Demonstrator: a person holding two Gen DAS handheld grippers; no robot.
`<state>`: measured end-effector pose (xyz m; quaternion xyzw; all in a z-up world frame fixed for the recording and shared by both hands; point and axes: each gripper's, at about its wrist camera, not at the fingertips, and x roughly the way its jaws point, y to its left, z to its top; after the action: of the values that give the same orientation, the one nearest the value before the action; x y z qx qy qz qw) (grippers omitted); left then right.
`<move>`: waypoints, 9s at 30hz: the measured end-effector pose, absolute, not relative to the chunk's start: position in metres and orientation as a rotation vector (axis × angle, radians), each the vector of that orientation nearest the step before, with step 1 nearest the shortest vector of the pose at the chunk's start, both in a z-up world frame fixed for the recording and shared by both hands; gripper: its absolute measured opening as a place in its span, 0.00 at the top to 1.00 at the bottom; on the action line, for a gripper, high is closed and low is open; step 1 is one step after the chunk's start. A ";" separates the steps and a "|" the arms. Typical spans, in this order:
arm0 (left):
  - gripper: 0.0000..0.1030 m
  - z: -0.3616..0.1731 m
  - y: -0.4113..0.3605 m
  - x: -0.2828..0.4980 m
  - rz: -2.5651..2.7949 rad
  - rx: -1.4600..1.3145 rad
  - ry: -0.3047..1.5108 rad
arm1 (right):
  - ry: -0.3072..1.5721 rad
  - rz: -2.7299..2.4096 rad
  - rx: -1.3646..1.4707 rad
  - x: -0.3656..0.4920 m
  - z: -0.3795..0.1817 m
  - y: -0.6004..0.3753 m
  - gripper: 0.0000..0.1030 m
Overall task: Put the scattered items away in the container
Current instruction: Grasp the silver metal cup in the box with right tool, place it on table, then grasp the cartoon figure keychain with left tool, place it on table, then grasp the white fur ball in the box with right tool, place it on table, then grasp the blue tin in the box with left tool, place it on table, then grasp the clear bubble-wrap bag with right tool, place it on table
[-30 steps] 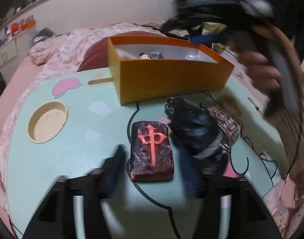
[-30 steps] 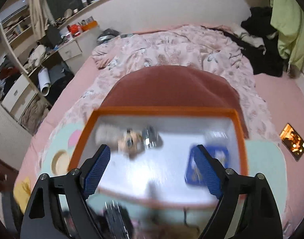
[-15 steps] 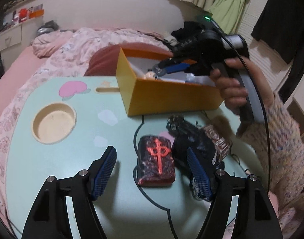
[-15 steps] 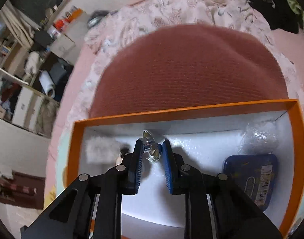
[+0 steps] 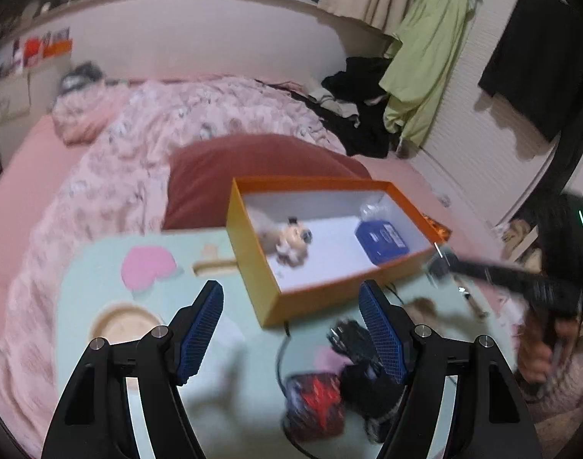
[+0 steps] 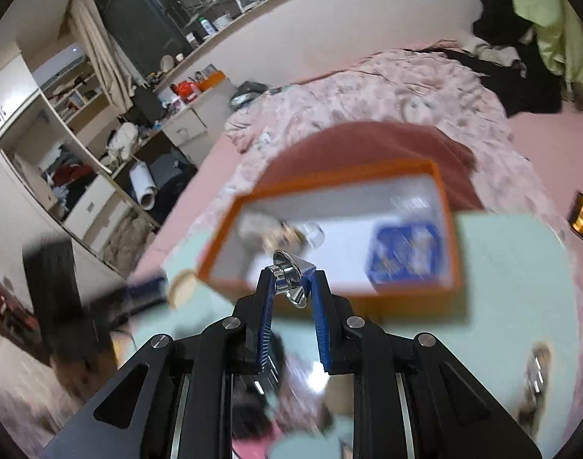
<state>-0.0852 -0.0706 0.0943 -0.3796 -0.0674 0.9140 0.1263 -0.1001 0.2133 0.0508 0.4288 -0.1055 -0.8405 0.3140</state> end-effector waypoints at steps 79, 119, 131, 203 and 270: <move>0.21 0.013 -0.063 -0.020 2.541 -1.221 -0.365 | -0.326 -2.113 1.115 -0.118 0.043 0.179 0.34; 0.01 0.012 -0.038 -0.012 2.607 -1.234 -0.209 | -0.080 -2.097 1.311 -0.209 0.021 0.095 0.90; 0.01 0.015 -0.051 -0.011 2.597 -1.195 -0.346 | -0.188 -2.083 1.161 -0.130 0.046 0.175 0.89; 0.36 0.103 -0.052 -0.098 2.488 -1.313 -0.297 | -0.348 -2.236 1.178 -0.053 -0.034 0.259 0.41; 0.18 0.021 -0.016 0.046 2.670 -1.316 -0.073 | 0.002 -2.363 1.058 -0.035 0.018 0.191 0.77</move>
<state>0.0464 -0.0157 0.0210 -0.4405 -0.0245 0.8936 0.0821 -0.0346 0.1914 0.0181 0.3932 0.0008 -0.8781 0.2728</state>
